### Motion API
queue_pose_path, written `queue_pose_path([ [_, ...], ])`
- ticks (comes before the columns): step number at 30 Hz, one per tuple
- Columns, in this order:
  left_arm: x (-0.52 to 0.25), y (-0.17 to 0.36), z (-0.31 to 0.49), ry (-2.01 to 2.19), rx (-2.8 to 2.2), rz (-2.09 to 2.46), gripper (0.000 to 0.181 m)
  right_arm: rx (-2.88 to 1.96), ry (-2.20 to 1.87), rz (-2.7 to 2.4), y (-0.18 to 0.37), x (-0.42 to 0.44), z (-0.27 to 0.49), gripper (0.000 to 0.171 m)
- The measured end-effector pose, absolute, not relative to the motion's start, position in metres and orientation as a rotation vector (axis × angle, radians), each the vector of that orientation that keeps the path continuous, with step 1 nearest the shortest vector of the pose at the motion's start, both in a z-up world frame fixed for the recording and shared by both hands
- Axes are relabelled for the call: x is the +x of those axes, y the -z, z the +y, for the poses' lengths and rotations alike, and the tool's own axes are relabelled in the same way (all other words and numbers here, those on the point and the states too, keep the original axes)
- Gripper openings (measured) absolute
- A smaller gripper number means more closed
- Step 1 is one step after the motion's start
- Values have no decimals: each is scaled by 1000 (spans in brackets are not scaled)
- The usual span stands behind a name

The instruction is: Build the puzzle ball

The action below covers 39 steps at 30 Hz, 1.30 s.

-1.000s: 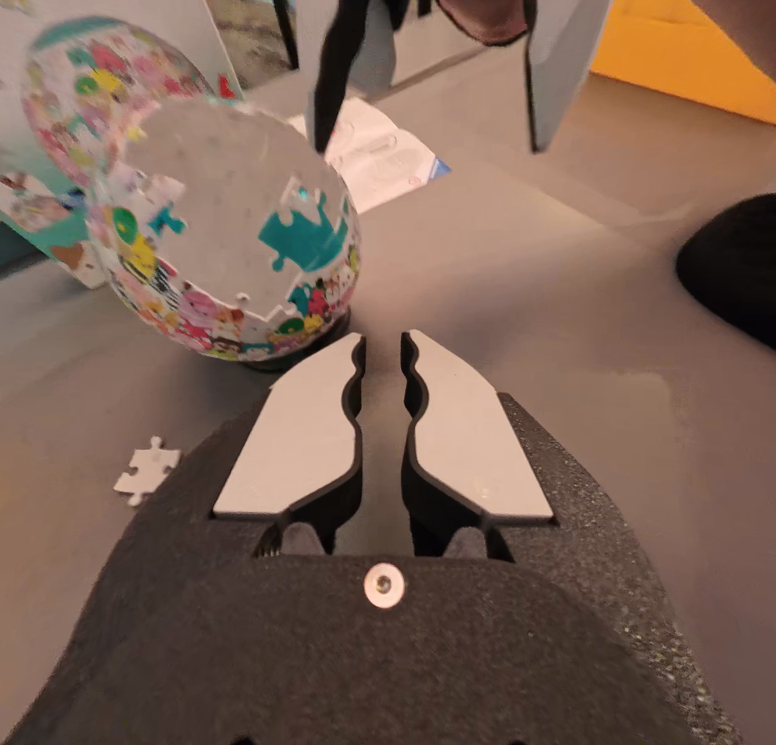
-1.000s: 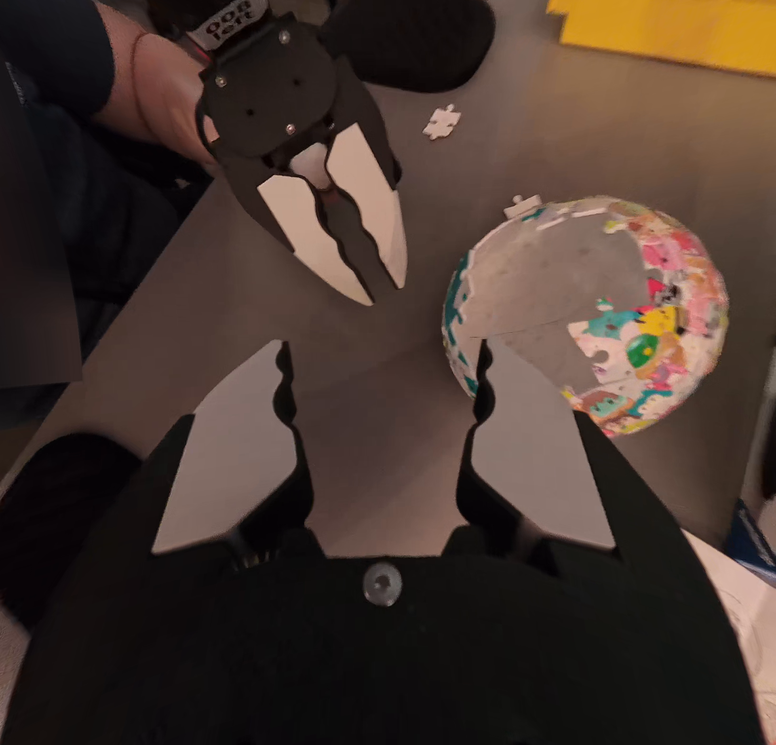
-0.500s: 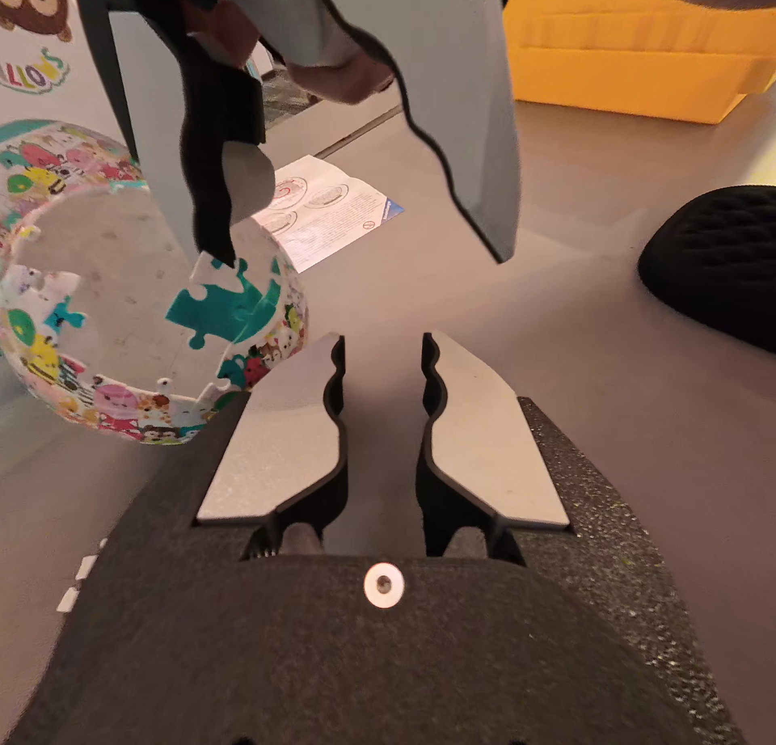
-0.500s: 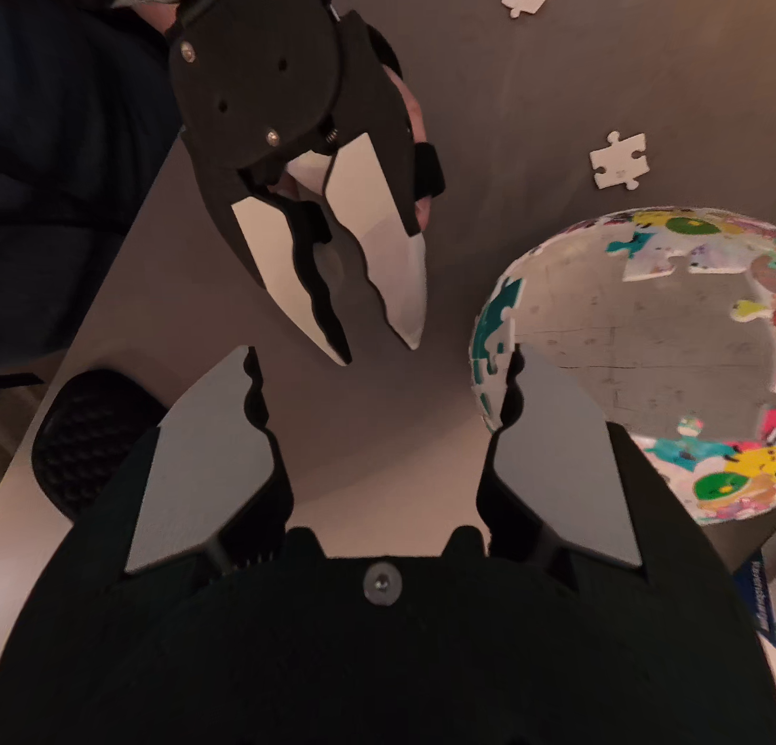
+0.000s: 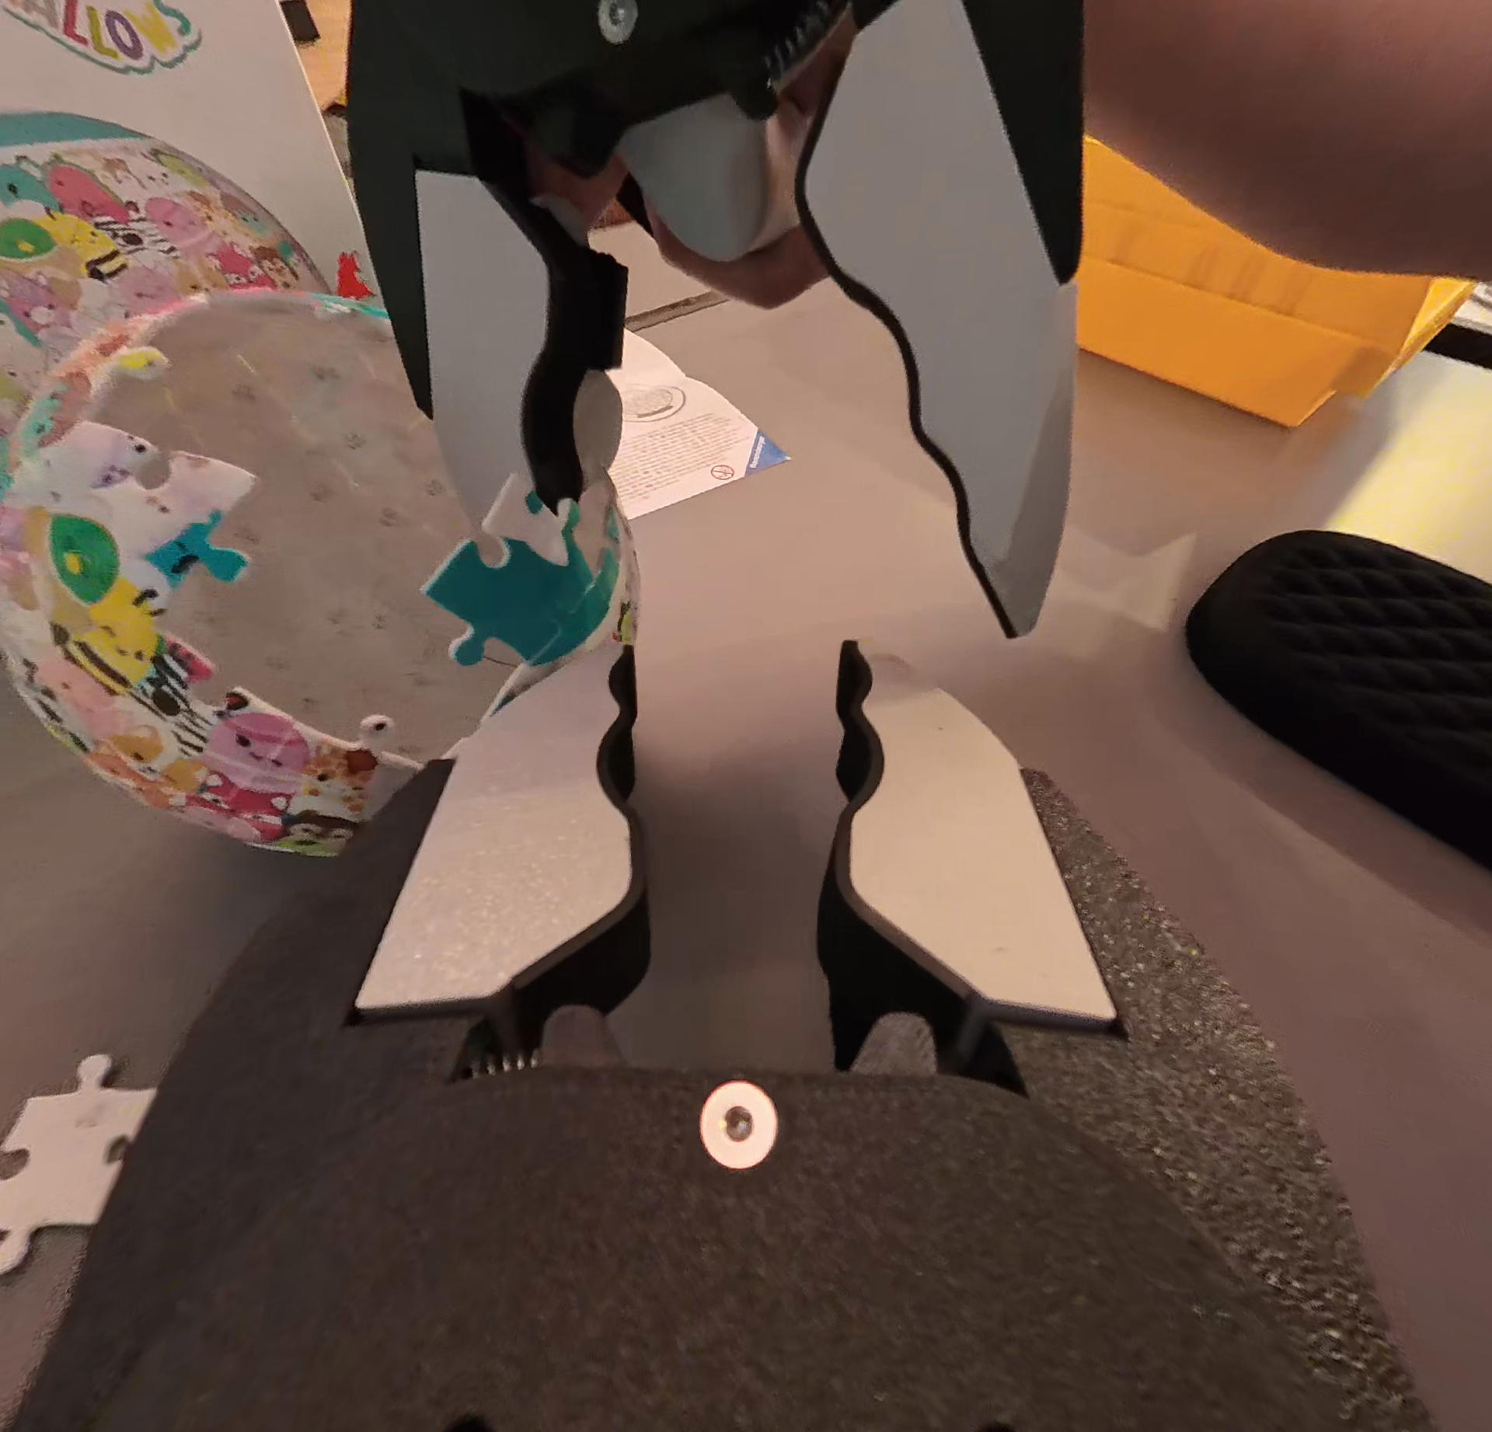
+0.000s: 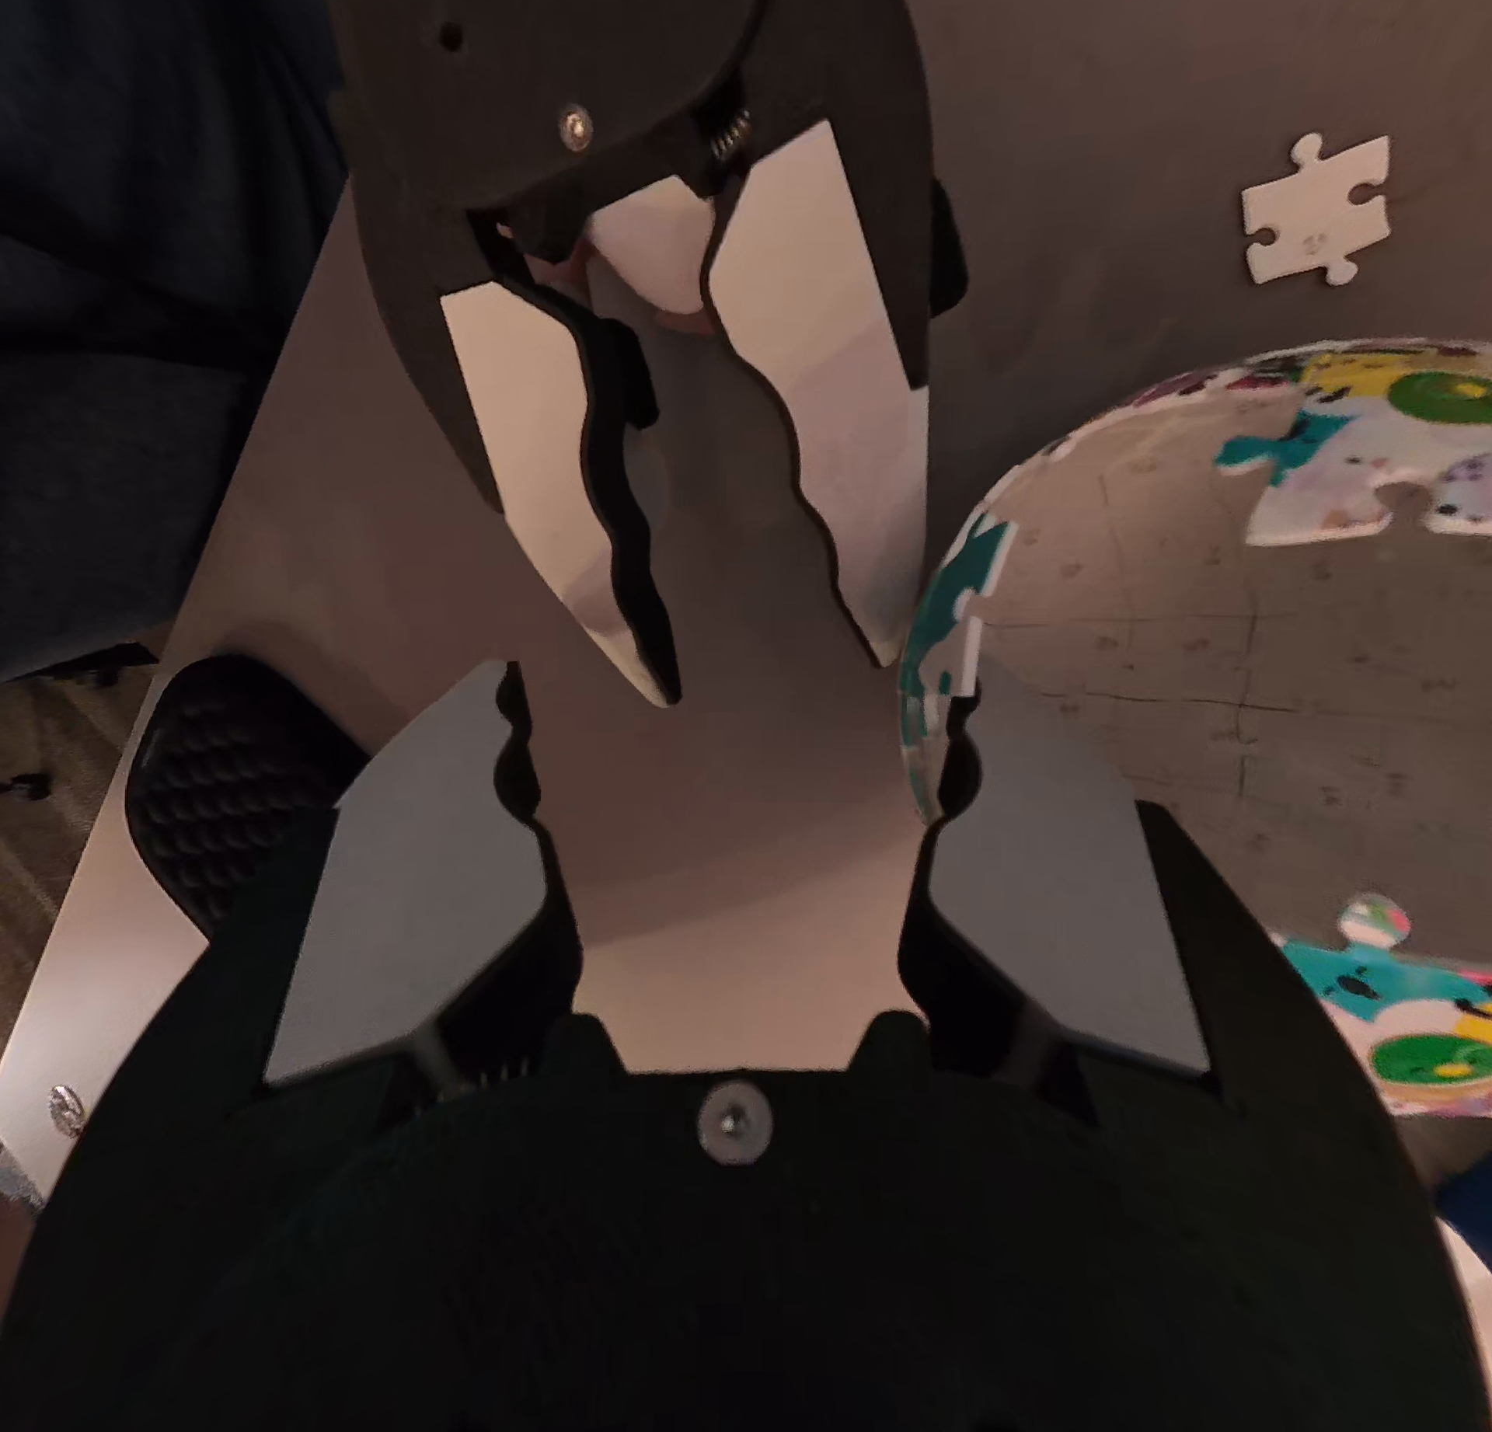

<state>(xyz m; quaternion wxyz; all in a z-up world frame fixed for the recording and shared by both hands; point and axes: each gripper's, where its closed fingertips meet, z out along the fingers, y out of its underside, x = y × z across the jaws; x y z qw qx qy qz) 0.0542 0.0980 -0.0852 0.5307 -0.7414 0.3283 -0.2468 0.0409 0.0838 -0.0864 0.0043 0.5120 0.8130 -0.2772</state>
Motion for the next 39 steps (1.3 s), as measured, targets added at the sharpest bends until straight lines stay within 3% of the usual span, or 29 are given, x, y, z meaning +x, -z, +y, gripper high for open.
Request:
queue_pose_path([
  [31, 48, 89, 111, 541, -1830, 733, 22, 1575, 953, 2483, 81, 37, 85, 84],
  [39, 45, 85, 113, 528, -1822, 706, 24, 1624, 935, 2484, 82, 34, 88, 82],
])
